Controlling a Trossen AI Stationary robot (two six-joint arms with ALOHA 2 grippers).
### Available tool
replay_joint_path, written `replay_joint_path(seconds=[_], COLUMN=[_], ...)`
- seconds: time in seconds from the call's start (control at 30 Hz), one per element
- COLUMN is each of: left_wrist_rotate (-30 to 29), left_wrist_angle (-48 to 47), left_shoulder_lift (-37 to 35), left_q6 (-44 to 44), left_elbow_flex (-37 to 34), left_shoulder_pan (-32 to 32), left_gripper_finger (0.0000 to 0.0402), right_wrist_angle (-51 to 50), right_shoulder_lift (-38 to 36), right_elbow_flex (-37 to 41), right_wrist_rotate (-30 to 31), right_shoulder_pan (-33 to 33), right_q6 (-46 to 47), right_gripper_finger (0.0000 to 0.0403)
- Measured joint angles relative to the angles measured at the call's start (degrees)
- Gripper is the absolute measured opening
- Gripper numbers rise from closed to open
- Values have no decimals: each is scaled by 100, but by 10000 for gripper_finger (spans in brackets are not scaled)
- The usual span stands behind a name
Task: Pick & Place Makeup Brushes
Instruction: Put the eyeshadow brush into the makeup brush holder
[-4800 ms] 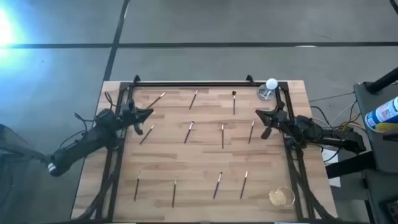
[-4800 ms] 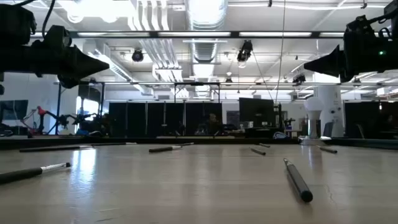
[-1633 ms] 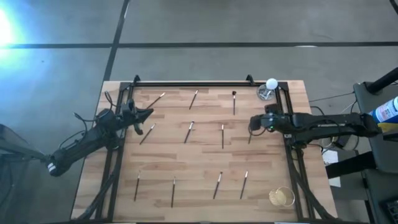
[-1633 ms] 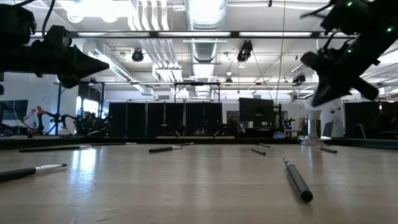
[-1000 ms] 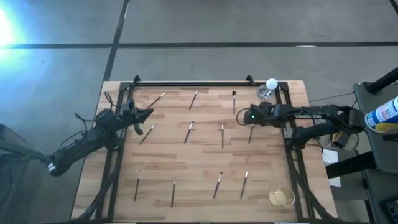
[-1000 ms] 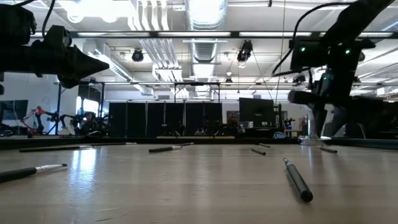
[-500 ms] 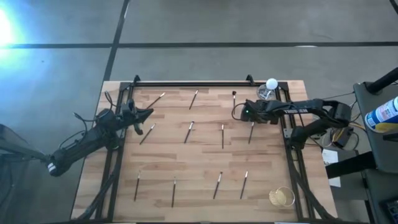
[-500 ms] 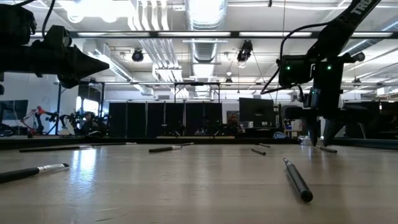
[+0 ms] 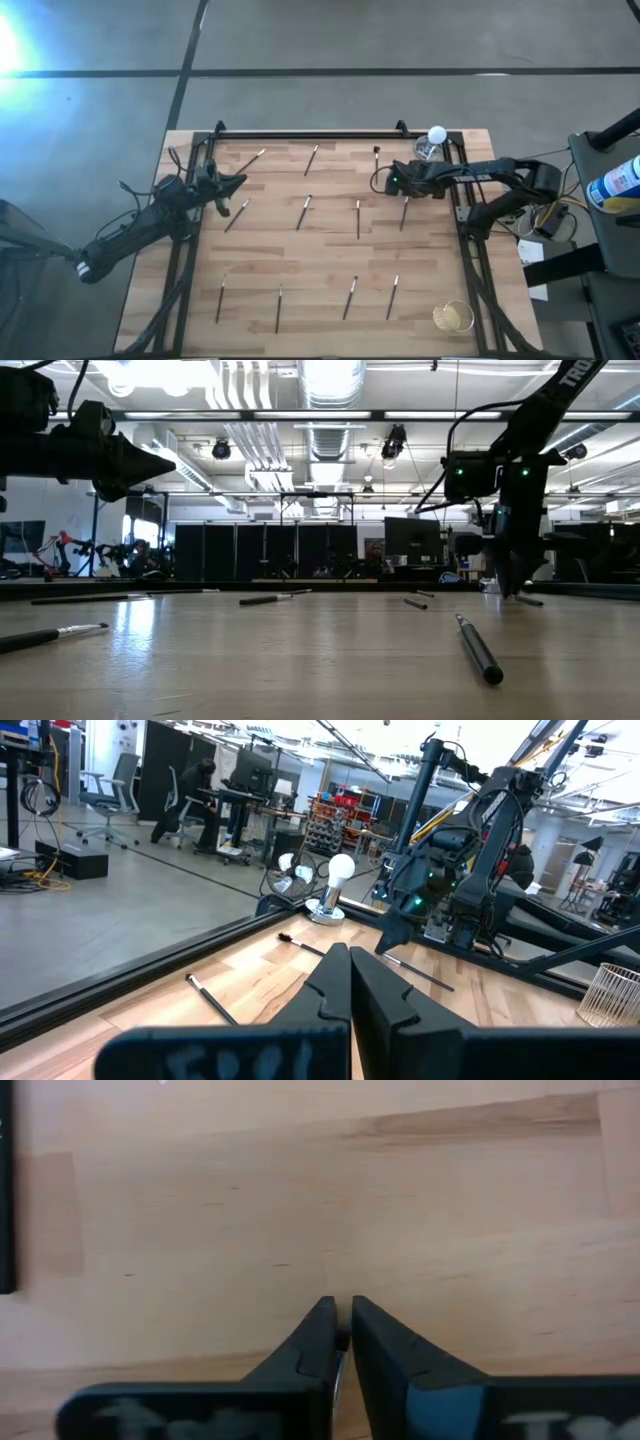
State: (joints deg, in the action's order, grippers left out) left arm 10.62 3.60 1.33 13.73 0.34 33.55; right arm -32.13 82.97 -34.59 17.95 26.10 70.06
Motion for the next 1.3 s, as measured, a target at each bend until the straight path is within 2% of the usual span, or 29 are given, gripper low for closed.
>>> replay_joint_path(seconds=[0.2,0.33,0.5,0.6,0.73,0.87,1.13,1.3], left_wrist_rotate=[1,0,1,1,1,1,0,1], left_wrist_angle=[0,1,0,0,2,2,1,0], left_shoulder_lift=[0,1,0,-1,-1,0,1,3], left_q6=[0,1,1,-1,1,0,0,1], left_elbow_flex=[0,0,0,0,0,0,-1,0], left_shoulder_pan=[-1,-1,0,0,-1,0,1,-1], left_gripper_finger=[0,0,0,0,0,0,0,0], right_wrist_angle=[-239,-457,-724,-1283,-2311,-3122,-4440,-5270], right_shoulder_lift=[-220,-616,-1350,-1714,-1948,-1880,-1103,-514], right_elbow_flex=[22,22,-39,-273,-892,-1600,-3017,-3883], right_wrist_rotate=[-139,-138,-24,5,269,510,842,1287], right_shoulder_pan=[-114,-298,-796,-1214,-1946,-2819,-4858,-6150], right_q6=[-107,-107,61,296,777,1393,2683,3359], right_gripper_finger=[8,8,8,8,8,8,8,8])
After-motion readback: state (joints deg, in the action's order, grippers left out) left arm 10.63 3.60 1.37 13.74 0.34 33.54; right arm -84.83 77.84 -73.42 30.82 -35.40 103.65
